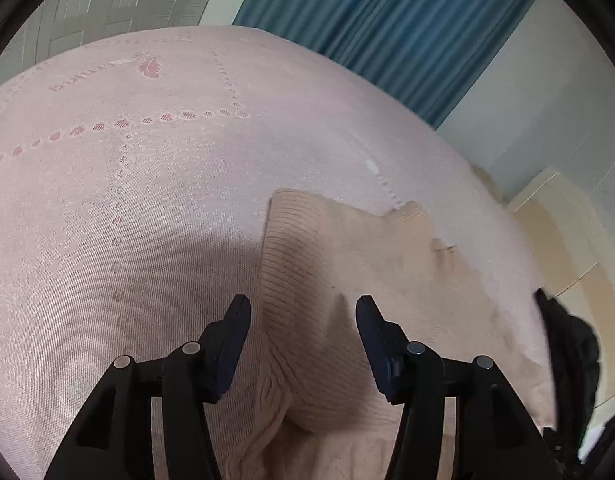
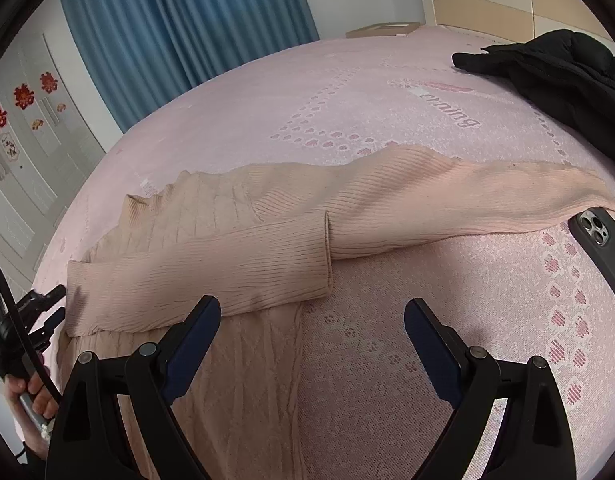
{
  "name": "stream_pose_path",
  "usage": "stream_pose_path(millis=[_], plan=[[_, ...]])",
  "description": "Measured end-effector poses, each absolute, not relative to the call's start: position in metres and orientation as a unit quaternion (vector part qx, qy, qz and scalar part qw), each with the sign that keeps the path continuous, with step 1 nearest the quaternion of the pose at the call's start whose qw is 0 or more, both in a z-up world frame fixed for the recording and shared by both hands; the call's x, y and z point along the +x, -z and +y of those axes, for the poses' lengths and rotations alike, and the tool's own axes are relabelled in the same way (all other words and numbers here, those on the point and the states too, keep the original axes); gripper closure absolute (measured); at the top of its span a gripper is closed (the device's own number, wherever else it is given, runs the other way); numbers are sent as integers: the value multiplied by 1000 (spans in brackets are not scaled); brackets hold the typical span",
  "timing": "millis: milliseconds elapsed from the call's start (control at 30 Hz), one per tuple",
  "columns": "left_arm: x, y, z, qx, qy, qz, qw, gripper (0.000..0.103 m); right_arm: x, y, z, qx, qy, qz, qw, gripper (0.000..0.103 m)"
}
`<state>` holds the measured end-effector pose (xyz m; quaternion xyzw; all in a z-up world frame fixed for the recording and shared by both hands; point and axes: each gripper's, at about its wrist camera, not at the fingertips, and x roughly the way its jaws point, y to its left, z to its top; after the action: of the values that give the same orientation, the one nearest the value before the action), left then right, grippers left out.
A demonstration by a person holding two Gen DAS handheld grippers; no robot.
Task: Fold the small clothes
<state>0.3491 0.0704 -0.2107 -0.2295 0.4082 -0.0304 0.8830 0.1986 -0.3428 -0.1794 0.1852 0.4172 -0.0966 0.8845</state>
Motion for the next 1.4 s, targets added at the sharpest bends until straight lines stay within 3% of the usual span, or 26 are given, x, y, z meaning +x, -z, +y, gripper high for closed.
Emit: stream_pose_path(millis=[33, 133, 233, 367, 700, 800, 900, 967, 1033, 1100, 1167, 1267, 1400], plan=[[354, 215, 68, -225, 24, 417, 880, 53, 199, 180, -342, 185, 96, 418, 884, 10], [363, 220, 67, -225, 16, 419, 880, 87, 200, 180, -340, 175, 98, 418, 886, 10], [359, 215, 87, -261, 6, 380, 887, 90, 202, 181, -339, 171, 99, 421, 885, 10], [359, 224, 104, -277, -15, 389, 879, 92, 203, 182, -339, 173, 98, 421, 885, 10], [321, 191, 76, -188, 2, 376, 907, 83, 200, 179, -351, 181, 107, 417, 884, 10], [323, 209, 56, -155, -18, 421, 894, 81, 197, 178, -358, 191, 113, 418, 881, 11], [322, 205, 46, -111, -38, 417, 901, 78, 192, 174, -366, 210, 111, 407, 882, 15], [320, 201, 44, -109, -33, 413, 904, 71, 195, 174, -369, 210, 101, 407, 883, 20], [319, 197, 45, -114, -28, 408, 906, 65, 205, 176, -366, 197, 81, 419, 883, 38], [317, 193, 49, -125, -19, 398, 909, 56, 218, 179, -363, 196, 56, 428, 880, 49], [313, 189, 55, -136, -13, 385, 913, 46, 236, 182, -358, 194, 26, 436, 878, 50], [312, 186, 67, -162, -14, 369, 915, 45, 265, 192, -350, 158, 20, 455, 876, 51], [321, 190, 76, -201, -2, 375, 905, 44, 280, 209, -340, 127, 34, 467, 875, 74]])
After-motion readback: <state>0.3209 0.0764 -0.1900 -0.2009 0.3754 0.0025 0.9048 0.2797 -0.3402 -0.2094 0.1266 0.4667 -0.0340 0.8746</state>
